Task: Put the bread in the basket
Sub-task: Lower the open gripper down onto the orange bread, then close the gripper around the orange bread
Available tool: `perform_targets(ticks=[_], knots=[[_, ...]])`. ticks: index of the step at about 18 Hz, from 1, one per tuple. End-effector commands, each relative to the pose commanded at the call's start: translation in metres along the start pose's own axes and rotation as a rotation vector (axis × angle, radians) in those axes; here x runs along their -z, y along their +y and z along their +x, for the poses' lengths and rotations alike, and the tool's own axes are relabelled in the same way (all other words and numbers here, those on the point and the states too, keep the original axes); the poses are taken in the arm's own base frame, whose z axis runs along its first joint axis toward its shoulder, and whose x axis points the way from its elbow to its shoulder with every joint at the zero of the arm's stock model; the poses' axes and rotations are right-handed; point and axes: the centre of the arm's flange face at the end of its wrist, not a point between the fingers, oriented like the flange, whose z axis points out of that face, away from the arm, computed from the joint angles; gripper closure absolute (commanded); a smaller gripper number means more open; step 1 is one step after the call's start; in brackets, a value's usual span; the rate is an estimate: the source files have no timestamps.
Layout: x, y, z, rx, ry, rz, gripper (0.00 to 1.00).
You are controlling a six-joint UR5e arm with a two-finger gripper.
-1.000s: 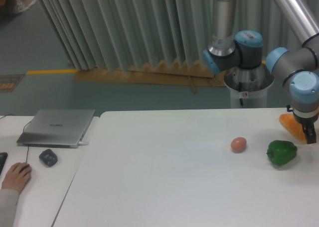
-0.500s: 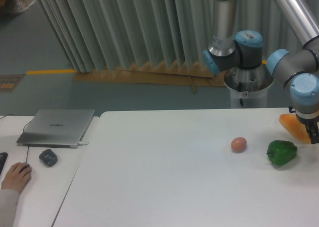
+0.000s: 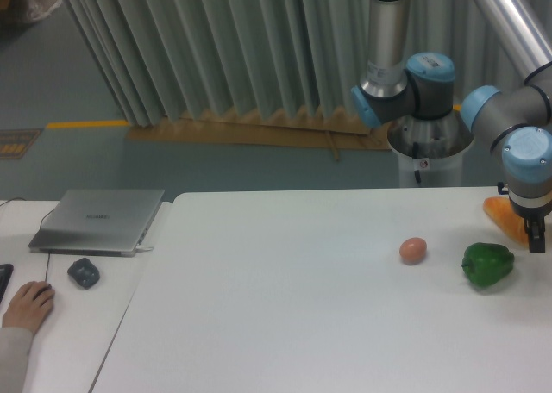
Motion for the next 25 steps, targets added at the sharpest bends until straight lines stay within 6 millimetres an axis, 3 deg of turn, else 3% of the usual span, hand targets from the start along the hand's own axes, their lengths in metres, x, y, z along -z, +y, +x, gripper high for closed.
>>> perform_targets(ticks=[9,10,11,12,18,19,22,23,25], knots=[[-0.0028,-0.0022,0.0006,-0.041,0.009,-0.007,0.00],[-0.0033,-0.0021,0.0001,-0.035,0.009,-0.007,0.25],[-0.0063,-0.0027,-0.0004,-0.029,0.013,-0.007,0.44],[-0.0060,-0.0020,-0.0002,-0.015,0.014,-0.014,0.54],[-0.0059,-0.0007,-0.0011,0.031,0.017,-0.029,0.56],[-0.0058,-0.0006,-0.0012,0.046,0.015,-0.030,0.64],[-0.0049,0.0023,-0.0009,0.056,0.032,-0.057,0.71],[-0.0042,0.0024,-0.0004,0.061,0.032,-0.060,0.82],[-0.0042,0.0029,-0.0008,0.073,0.032,-0.061,0.85]])
